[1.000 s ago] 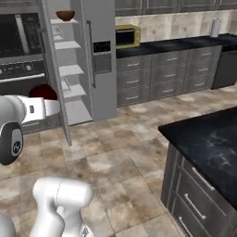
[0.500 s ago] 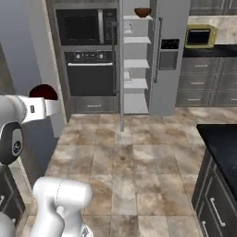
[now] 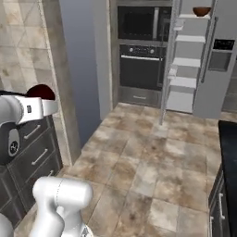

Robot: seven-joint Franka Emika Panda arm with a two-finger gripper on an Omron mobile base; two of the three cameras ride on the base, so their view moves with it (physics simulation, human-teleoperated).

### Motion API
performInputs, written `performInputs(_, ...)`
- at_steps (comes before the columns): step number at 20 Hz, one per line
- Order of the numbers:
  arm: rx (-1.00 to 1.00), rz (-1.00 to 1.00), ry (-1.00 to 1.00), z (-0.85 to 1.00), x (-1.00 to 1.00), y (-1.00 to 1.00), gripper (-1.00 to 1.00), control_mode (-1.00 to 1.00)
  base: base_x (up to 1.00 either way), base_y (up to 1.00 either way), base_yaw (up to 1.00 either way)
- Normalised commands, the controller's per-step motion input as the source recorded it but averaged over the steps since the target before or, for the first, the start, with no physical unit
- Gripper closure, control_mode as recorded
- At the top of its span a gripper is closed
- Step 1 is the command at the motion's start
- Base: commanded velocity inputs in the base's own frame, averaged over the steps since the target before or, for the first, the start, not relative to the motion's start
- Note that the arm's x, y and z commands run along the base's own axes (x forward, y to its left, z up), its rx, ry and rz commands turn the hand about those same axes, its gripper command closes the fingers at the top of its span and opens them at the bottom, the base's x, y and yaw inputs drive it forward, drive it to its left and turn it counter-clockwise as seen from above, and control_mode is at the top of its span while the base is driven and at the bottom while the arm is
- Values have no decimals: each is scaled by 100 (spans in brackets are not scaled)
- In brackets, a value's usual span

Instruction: Move the mug from next to the sink to the open cabinet. Then, move the bowl with the avocado to the fridge to clear the area for faucet cleaning.

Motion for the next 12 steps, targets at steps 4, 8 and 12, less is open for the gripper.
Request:
performInputs(4,0,0,0,0,0,0,100,100,-75,-85,47)
performInputs(8,0,0,0,0,0,0,100,100,-85,-45,64)
performInputs(12,0,0,0,0,0,0,100,100,-69,-10,73)
